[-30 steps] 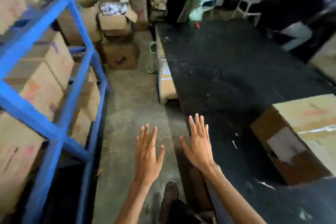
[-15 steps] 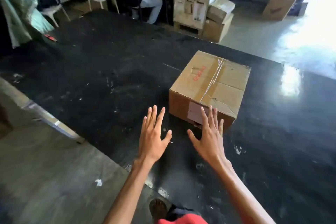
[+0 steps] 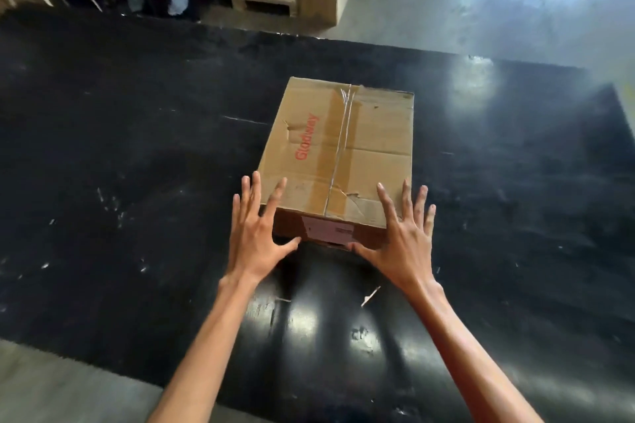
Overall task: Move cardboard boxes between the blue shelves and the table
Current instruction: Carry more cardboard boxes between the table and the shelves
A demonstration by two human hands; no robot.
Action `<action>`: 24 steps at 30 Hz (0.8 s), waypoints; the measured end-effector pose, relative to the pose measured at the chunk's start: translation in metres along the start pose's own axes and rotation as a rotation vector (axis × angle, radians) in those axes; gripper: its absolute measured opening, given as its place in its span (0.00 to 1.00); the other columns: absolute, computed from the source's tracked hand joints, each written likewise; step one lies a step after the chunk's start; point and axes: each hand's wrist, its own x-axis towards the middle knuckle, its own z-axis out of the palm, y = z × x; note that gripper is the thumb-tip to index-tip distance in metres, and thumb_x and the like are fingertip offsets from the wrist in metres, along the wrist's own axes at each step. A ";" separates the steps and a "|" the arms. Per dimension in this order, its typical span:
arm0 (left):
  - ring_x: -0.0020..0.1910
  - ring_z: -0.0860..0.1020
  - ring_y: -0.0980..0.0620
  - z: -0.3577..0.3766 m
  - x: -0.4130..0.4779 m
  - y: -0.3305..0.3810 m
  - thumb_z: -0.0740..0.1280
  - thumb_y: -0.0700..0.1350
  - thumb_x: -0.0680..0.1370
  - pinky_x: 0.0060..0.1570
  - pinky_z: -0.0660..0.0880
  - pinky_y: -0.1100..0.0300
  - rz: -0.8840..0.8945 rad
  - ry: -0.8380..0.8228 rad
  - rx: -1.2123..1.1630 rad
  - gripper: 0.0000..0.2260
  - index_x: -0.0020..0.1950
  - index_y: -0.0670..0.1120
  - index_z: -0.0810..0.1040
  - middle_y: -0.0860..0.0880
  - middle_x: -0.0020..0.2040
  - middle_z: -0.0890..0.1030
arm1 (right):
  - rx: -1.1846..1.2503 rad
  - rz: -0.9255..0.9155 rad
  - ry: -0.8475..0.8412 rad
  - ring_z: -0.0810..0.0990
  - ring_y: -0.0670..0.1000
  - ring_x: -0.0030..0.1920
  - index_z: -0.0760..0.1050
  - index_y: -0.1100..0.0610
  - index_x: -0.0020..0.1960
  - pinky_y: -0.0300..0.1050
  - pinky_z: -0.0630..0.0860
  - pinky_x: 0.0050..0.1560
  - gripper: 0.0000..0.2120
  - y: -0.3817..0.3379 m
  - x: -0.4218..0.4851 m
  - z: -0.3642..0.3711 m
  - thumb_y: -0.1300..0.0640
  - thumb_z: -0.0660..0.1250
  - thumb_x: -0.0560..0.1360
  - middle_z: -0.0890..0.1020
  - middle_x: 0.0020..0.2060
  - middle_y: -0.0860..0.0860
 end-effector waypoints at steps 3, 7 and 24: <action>0.83 0.40 0.40 0.003 0.026 -0.017 0.82 0.58 0.67 0.81 0.48 0.41 -0.007 -0.053 -0.005 0.55 0.84 0.56 0.50 0.42 0.84 0.43 | 0.029 0.028 0.002 0.40 0.68 0.83 0.53 0.44 0.85 0.68 0.50 0.81 0.60 0.002 0.019 0.008 0.27 0.77 0.61 0.43 0.84 0.59; 0.83 0.49 0.38 0.013 0.043 -0.027 0.82 0.56 0.65 0.72 0.67 0.36 -0.035 -0.111 -0.178 0.54 0.84 0.60 0.53 0.48 0.85 0.41 | 0.168 0.013 0.095 0.61 0.65 0.81 0.64 0.45 0.82 0.64 0.78 0.64 0.56 0.008 0.026 0.019 0.34 0.82 0.59 0.48 0.85 0.57; 0.75 0.66 0.68 0.057 -0.026 -0.028 0.83 0.48 0.63 0.68 0.64 0.75 -0.300 0.155 -0.832 0.58 0.84 0.55 0.51 0.63 0.80 0.63 | 0.927 0.095 0.141 0.79 0.48 0.70 0.56 0.49 0.84 0.48 0.76 0.70 0.63 0.072 -0.003 0.057 0.44 0.88 0.59 0.79 0.70 0.44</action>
